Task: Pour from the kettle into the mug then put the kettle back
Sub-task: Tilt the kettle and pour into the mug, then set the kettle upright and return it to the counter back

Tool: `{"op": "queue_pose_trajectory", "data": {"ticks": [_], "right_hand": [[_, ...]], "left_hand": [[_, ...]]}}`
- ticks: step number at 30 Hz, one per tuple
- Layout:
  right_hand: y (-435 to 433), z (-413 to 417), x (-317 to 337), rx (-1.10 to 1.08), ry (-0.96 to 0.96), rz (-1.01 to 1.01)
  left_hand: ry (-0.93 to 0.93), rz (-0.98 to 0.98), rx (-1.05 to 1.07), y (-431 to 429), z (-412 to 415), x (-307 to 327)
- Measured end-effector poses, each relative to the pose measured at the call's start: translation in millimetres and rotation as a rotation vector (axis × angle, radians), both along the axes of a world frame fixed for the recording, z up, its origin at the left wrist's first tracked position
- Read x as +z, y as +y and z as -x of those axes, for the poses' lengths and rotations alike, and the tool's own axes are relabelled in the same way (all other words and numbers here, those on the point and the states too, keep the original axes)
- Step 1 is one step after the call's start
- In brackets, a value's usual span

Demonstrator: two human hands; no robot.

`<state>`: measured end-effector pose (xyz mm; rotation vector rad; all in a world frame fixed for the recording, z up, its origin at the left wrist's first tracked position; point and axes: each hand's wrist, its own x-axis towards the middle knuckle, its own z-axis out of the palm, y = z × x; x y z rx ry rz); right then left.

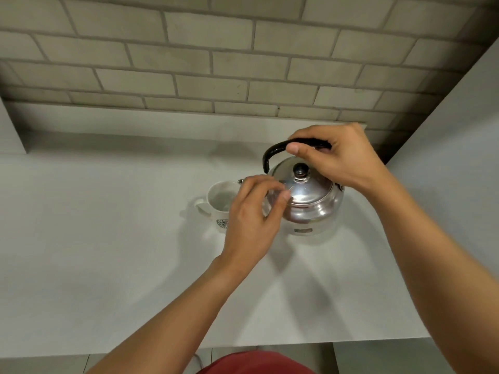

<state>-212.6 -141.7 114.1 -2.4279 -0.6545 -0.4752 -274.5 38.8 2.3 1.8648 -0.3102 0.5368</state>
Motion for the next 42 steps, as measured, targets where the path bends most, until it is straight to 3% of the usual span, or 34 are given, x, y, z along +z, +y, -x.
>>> {"op": "queue_pose_trajectory", "data": {"ticks": [4, 8, 11, 16, 17, 18, 24, 25, 36, 42], "right_hand": [[-14.7, 9.0, -17.5, -0.044, -0.002, -0.201], [-22.6, 13.8, -30.7, -0.062, -0.001, -0.281], [-32.6, 12.5, -41.6, -0.074, 0.013, -0.306], [-50.5, -14.0, -46.8, -0.054, 0.051, -0.208], [-73.4, -75.6, -32.1, -0.11, -0.016, -0.219], [-80.1, -93.5, -32.7, -0.139, 0.008, -0.209], [-84.7, -115.6, -62.0, -0.235, 0.136, 0.028], [-83.6, -154.3, -69.1, -0.246, 0.155, 0.045], [-64.3, -200.0, -102.3, -0.236, 0.419, -0.094], [-61.4, -208.0, -109.1, -0.218, 0.453, -0.12]], "left_hand": [[0.014, -0.029, 0.061, 1.5, -16.5, 27.0], [0.054, -0.247, -0.099, -1.5, -39.3, 40.4], [0.037, -0.254, -0.138, -4.9, -45.5, 41.7], [0.017, -0.27, -0.143, -13.1, -72.8, 51.0], [0.005, -0.278, -0.167, -35.2, -143.9, 71.6], [0.017, -0.283, -0.17, -37.8, -165.3, 73.7], [-0.005, -0.327, -0.115, -24.8, -204.5, 51.6], [0.012, -0.35, -0.096, -24.8, -244.5, 42.2], [0.272, -0.236, -0.081, -19.8, -291.0, -10.6], [0.248, -0.217, -0.079, -19.3, -290.0, -20.3]]}}
